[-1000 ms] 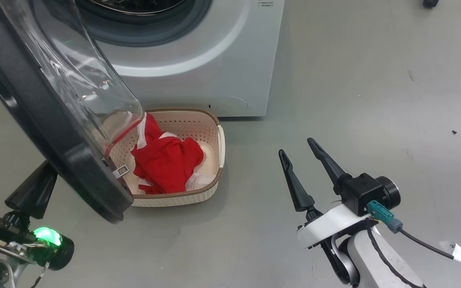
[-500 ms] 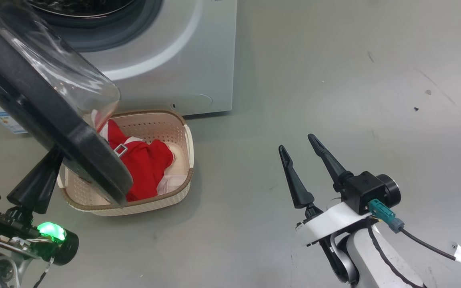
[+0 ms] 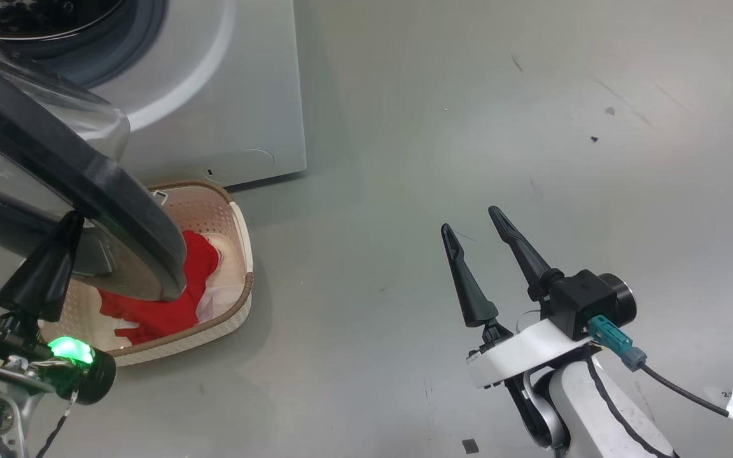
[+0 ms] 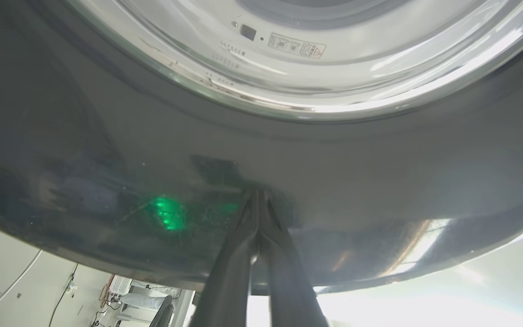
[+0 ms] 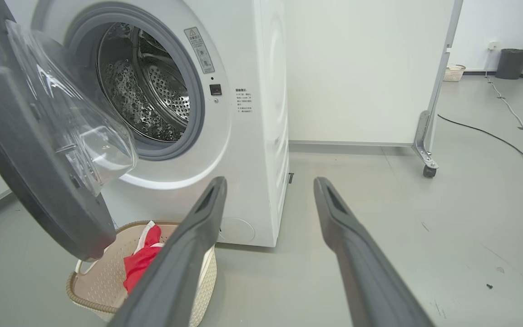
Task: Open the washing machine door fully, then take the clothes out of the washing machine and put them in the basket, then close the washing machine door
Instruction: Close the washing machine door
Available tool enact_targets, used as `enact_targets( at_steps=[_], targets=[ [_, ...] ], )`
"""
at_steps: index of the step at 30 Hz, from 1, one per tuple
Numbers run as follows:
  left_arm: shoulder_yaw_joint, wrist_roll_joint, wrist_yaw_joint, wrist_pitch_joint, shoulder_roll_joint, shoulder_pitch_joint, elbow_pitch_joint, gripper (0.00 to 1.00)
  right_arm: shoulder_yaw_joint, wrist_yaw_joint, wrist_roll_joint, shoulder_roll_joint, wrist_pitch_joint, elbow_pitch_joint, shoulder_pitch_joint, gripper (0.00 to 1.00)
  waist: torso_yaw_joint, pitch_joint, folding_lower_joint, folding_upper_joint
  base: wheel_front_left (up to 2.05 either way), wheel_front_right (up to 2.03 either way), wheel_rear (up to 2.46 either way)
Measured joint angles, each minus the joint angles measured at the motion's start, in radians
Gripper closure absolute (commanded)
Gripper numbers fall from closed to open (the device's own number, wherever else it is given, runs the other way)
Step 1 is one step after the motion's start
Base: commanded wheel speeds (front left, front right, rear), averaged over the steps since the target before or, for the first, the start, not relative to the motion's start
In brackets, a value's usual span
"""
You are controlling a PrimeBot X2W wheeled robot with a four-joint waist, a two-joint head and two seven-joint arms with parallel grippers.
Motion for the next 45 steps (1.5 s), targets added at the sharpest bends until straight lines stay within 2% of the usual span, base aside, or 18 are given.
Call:
enact_targets(
  at_steps=[29, 37, 45],
  targets=[
    [0.003, -0.016, 0.0, -0.191, 0.047, -0.151, 0.013, 1.0, 0.031, -0.027, 0.051, 0.003, 0.0, -0.061, -0.001, 0.0, -0.212, 0.086, 0.0, 0.0, 0.0, 0.0, 0.0],
    [-0.03, -0.016, 0.0, -0.209, 0.044, -0.185, 0.035, 1.0, 0.019, -0.037, 0.051, 0.004, 0.0, -0.071, -0.001, 0.0, -0.223, 0.097, 0.0, 0.0, 0.0, 0.0, 0.0],
    [-0.078, 0.028, 0.0, -0.186, 0.045, -0.182, 0.044, 1.0, -0.022, -0.049, 0.036, 0.004, 0.0, -0.079, -0.001, 0.0, -0.19, 0.089, 0.0, 0.0, 0.0, 0.0, 0.0]
  ],
)
